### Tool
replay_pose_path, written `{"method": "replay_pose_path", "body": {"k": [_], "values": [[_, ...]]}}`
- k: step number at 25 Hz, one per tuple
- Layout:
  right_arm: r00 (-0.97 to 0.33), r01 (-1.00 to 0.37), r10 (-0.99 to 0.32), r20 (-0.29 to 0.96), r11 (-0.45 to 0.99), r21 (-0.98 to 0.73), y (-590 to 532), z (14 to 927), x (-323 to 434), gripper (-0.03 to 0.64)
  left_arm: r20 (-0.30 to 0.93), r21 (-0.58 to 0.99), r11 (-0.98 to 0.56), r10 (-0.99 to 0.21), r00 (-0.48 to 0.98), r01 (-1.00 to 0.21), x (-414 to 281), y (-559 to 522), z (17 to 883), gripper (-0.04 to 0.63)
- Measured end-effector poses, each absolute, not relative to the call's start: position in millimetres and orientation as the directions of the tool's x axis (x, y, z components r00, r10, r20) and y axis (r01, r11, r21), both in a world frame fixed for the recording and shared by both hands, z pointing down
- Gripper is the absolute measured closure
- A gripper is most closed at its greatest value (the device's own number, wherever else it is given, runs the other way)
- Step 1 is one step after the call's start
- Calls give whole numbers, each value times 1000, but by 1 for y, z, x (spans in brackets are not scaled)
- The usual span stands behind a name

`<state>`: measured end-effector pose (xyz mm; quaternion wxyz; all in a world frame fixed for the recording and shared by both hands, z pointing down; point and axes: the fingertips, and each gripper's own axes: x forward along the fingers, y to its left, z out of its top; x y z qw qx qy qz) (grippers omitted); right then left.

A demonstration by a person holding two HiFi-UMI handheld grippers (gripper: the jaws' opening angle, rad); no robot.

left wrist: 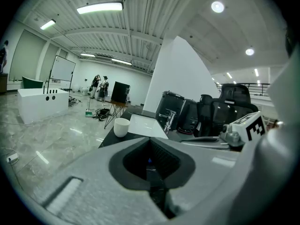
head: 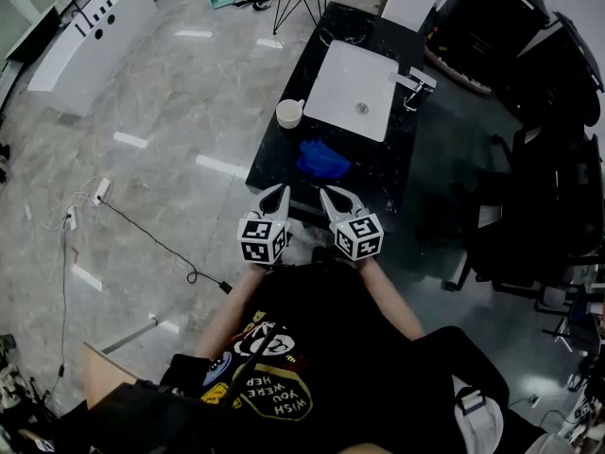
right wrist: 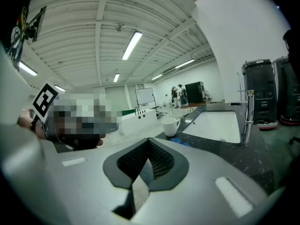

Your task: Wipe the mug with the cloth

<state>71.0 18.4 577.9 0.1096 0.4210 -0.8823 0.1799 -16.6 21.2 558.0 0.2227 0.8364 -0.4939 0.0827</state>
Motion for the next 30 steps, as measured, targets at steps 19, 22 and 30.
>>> {"method": "replay_pose_path", "body": {"k": [19, 22, 30], "values": [[-519, -836, -684, 513, 531, -139, -1, 634, 63, 594, 415, 364, -471, -690, 593, -804, -42, 14, 599, 593], [-526, -821, -661, 536, 560, -114, -22, 641, 66, 600, 432, 337, -480, -686, 586, -810, -39, -2, 601, 593], [-546, -782, -627, 556, 620, -68, -81, 660, 80, 569, 448, 312, -465, -697, 560, -829, -34, -55, 609, 594]]}}
